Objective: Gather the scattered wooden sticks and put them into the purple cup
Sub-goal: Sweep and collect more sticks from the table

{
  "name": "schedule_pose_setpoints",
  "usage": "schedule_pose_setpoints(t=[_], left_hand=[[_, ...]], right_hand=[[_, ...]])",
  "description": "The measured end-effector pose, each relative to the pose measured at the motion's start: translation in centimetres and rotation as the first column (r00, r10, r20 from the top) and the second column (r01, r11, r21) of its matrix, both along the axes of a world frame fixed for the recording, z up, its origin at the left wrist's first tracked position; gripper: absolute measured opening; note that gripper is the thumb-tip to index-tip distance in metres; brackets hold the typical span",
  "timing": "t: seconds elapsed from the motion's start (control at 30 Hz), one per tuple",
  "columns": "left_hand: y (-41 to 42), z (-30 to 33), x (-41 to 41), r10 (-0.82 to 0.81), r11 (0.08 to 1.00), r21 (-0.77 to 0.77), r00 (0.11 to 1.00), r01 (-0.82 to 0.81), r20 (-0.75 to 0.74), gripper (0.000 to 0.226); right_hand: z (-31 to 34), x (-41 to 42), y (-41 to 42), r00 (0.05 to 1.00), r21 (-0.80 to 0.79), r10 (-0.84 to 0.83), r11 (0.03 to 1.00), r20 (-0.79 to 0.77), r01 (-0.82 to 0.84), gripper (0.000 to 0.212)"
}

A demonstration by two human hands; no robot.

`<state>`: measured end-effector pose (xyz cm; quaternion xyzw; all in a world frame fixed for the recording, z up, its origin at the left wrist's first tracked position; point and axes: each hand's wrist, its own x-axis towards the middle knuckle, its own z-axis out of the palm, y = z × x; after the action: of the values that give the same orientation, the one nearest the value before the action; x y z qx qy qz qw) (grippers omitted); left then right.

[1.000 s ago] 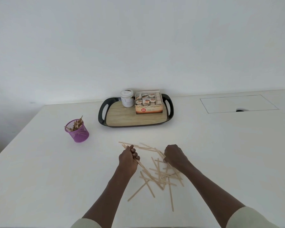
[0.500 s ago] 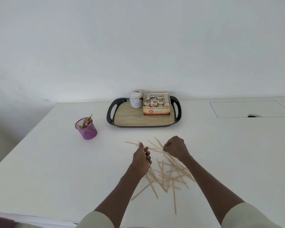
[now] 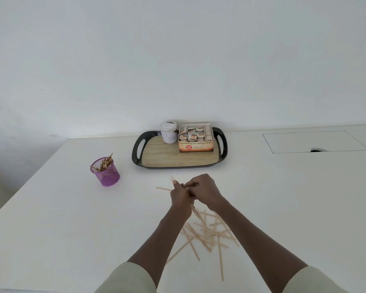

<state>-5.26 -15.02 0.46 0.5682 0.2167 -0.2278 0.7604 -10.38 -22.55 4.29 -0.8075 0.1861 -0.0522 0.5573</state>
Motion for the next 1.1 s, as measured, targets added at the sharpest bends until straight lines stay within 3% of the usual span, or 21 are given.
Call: schedule_pose_setpoints(t=[0.1, 0.2, 0.3, 0.37, 0.47, 0.57, 0.63, 0.77, 0.97, 1.1], left_hand=[[0.6, 0.3, 0.6, 0.076, 0.997, 0.02, 0.997, -0.076, 0.024, 0.054], [0.7, 1.1, 1.0, 0.096, 0.995, 0.018, 0.989, -0.098, 0.109, 0.057], [0.7, 2.6, 0.8, 0.072, 0.995, 0.049, 0.968, -0.086, 0.239, 0.055], [0.6, 3.5, 0.5, 0.057, 0.995, 0.06, 0.947, -0.08, 0.317, 0.055], [0.1, 4.4, -0.6, 0.0, 0.995, 0.093, 0.915, -0.041, 0.404, 0.054], [-0.2, 4.6, -2.1, -0.057, 0.996, 0.082, 0.893, 0.023, 0.447, 0.048], [-0.3, 4.3, -3.0, -0.097, 0.994, 0.091, 0.878, 0.062, 0.468, 0.043], [-0.7, 4.1, -4.0, -0.131, 0.982, 0.182, 0.841, 0.04, 0.525, 0.048], [-1.1, 5.3, -4.1, -0.101, 0.985, 0.171, 0.801, -0.002, 0.59, 0.052], [-1.4, 5.5, -4.4, -0.156, 0.98, 0.195, 0.762, 0.04, 0.628, 0.045]], right_hand=[[0.3, -0.3, -0.6, 0.998, 0.26, -0.064, 0.964, 0.016, 0.058, 0.01], [-0.4, -0.5, -1.2, 0.978, 0.338, -0.206, 0.92, -0.01, 0.198, 0.007], [-2.4, -0.9, -0.5, 0.954, 0.525, -0.249, 0.796, -0.168, 0.3, 0.024], [-3.6, -1.3, 0.6, 0.947, 0.731, -0.201, 0.602, -0.252, 0.323, 0.036], [-4.2, -1.7, 1.8, 0.959, 0.94, -0.157, 0.215, -0.234, 0.265, 0.048], [-3.5, -1.6, 2.0, 0.98, 0.99, -0.151, 0.033, -0.129, 0.135, 0.058], [-2.7, -1.3, 2.0, 0.983, 0.996, -0.16, -0.013, -0.086, 0.085, 0.065], [-1.4, -1.1, 1.9, 0.987, 0.997, -0.15, 0.048, -0.051, 0.059, 0.059], [-1.7, -1.4, 1.8, 0.984, 1.0, -0.178, -0.011, -0.017, 0.015, 0.063], [-1.7, -1.2, 1.6, 0.974, 1.0, -0.228, -0.025, -0.019, 0.014, 0.053]])
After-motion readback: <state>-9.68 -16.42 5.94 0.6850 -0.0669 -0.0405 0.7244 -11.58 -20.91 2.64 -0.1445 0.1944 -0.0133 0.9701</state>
